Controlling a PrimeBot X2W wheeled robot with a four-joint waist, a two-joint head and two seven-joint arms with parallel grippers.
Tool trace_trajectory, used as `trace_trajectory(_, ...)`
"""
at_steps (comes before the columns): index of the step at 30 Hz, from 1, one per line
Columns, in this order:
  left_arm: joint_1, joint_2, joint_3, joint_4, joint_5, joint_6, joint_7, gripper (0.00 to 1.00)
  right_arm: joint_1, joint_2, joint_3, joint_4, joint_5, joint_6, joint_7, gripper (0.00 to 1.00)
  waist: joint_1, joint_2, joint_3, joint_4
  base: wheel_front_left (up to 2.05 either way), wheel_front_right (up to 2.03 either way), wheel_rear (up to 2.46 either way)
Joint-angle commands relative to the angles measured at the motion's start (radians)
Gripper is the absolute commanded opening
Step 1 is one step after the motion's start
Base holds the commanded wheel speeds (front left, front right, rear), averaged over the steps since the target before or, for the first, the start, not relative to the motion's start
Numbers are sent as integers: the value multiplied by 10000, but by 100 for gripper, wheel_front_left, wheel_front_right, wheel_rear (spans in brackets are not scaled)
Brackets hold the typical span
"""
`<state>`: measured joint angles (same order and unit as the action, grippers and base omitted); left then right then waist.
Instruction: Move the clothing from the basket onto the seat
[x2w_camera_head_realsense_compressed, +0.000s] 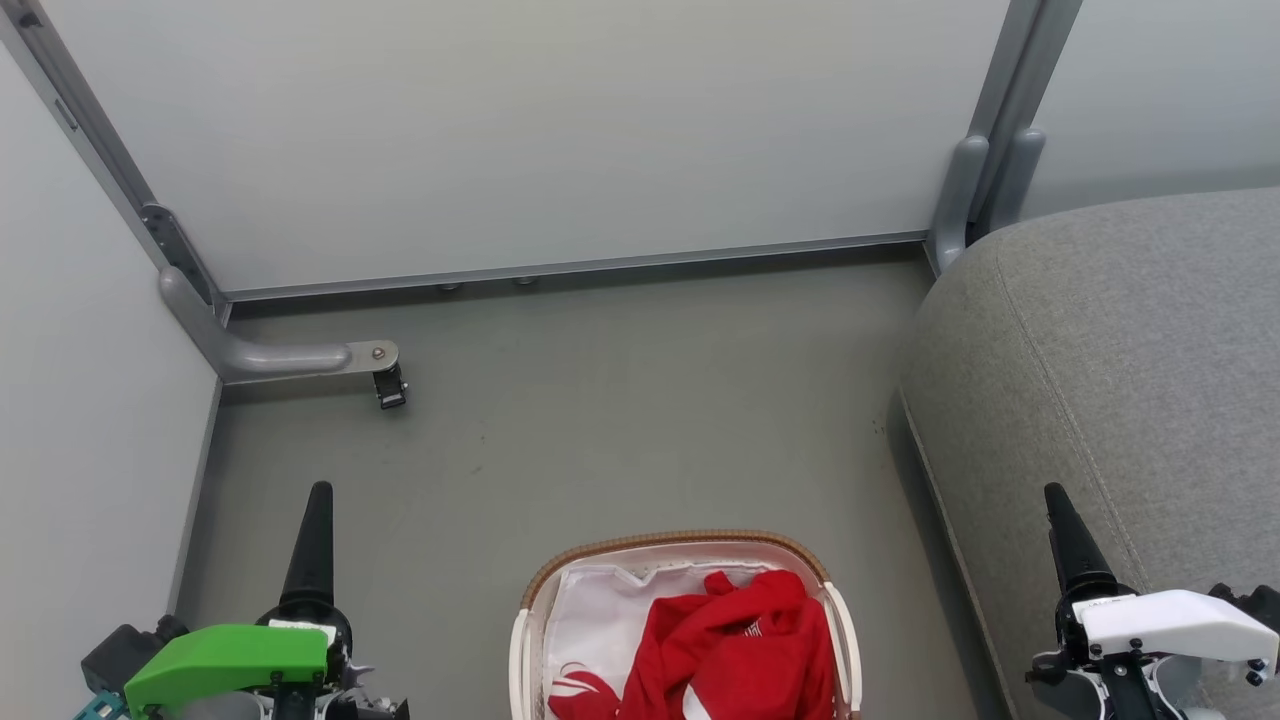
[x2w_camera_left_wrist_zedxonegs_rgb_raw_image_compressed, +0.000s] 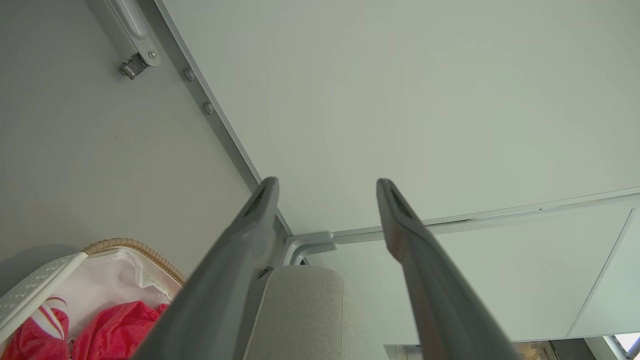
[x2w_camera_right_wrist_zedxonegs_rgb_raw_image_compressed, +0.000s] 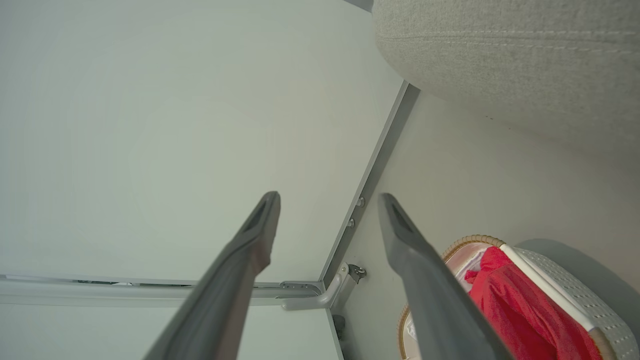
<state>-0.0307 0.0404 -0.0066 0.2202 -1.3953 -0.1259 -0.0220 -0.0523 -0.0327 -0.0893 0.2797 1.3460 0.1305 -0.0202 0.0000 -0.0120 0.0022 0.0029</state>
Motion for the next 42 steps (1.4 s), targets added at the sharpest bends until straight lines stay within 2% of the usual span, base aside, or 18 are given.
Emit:
trace_trajectory(1,-19,56,-14,-193,448,-24,-116,100,-101,-99,-69,-148,-500,1,-134,100,0,31,2,2,0,0,0)
trace_trajectory(12,-6,68,109,-321,2866,-31,-500,100,-138,-113,-59,-549,-3174,1,-514,100,0,42,27,25,0,0,0)
trace_trajectory(17,25,73,-25,-590,4285,202,-662,100,-76,-121,163,-871,-4703,1,-681,100,0,46,48,37,0,0,0)
trace_trajectory(29,180,86,-420,-821,6613,574,-1027,100,36,-138,177,-927,-6485,2,-1040,100,0,58,75,53,0,0,0)
trace_trajectory(42,342,99,-605,-632,8485,822,-1364,100,47,-155,284,-691,-8088,2,-1384,100,0,70,105,97,0,0,0)
